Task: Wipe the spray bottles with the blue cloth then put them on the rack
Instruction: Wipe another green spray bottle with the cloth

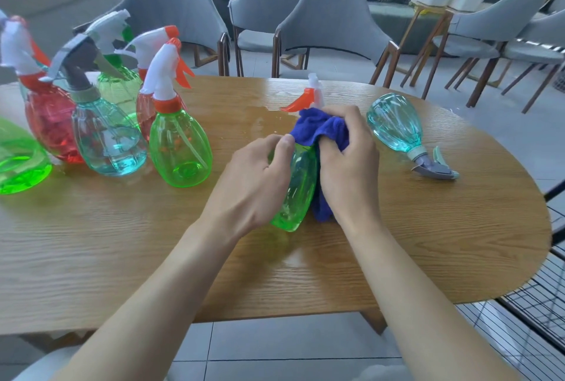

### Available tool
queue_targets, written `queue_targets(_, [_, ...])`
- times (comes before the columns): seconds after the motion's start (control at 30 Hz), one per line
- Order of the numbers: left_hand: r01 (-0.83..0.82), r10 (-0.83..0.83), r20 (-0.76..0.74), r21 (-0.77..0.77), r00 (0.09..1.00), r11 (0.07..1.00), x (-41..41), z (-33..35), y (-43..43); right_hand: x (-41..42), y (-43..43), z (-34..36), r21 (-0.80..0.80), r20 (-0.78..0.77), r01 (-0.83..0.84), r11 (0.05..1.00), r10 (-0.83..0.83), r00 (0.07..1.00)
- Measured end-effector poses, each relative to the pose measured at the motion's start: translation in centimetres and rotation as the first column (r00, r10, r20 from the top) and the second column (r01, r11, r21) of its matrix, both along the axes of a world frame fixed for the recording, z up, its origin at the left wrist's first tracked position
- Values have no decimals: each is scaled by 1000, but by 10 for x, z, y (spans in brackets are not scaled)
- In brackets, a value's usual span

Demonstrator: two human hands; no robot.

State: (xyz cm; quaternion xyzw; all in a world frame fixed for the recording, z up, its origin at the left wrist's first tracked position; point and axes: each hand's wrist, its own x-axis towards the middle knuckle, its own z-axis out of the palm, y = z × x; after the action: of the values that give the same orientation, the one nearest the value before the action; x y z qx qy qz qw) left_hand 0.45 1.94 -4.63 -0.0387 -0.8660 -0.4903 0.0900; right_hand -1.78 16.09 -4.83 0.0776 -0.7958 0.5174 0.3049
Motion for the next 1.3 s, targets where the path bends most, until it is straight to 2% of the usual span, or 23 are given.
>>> queue_targets(0.2, [-24,22,21,86,1000,996,-3,0,-1,5,-2,-1,24,28,-114,993,113,993])
queue_targets(0.33, [-22,-1,102,226,995,974,-7,-3,-6,3,3,4,-172,73,-120,978,135,988])
queue_targets(0.43, [-53,-18,211,330,977,942,-12,0,-7,-4,4,-4,-340,159,-1,941,59,986])
queue_targets(0.57, [40,-155,280,378,948,925,-7,7,-12,-11,9,-5,-483,198,112,868,-16,980])
queue_targets(0.63, [79,-195,273,383,942,920,-9,7,-11,-10,8,-2,-501,165,81,862,3,986])
queue_targets(0.73, [68,-170,275,344,946,936,-5,9,-9,-7,2,-3,-379,136,-37,925,95,986])
queue_targets(0.8, [82,-176,275,322,945,943,-3,7,-7,-8,0,-5,-381,137,-46,923,106,985])
queue_targets(0.93, [121,-163,221,193,961,974,0,8,-6,-12,4,-1,-591,197,-9,806,156,968])
queue_targets(1.0, [125,-165,219,186,962,975,2,8,-5,-14,6,-3,-673,207,-11,740,202,957])
queue_targets(1.17, [48,-106,243,235,964,971,1,12,-8,-15,4,-7,-677,154,-143,722,329,932])
queue_targets(1.3, [121,-156,224,162,962,979,3,13,-10,-17,9,-4,-765,213,-50,642,326,921])
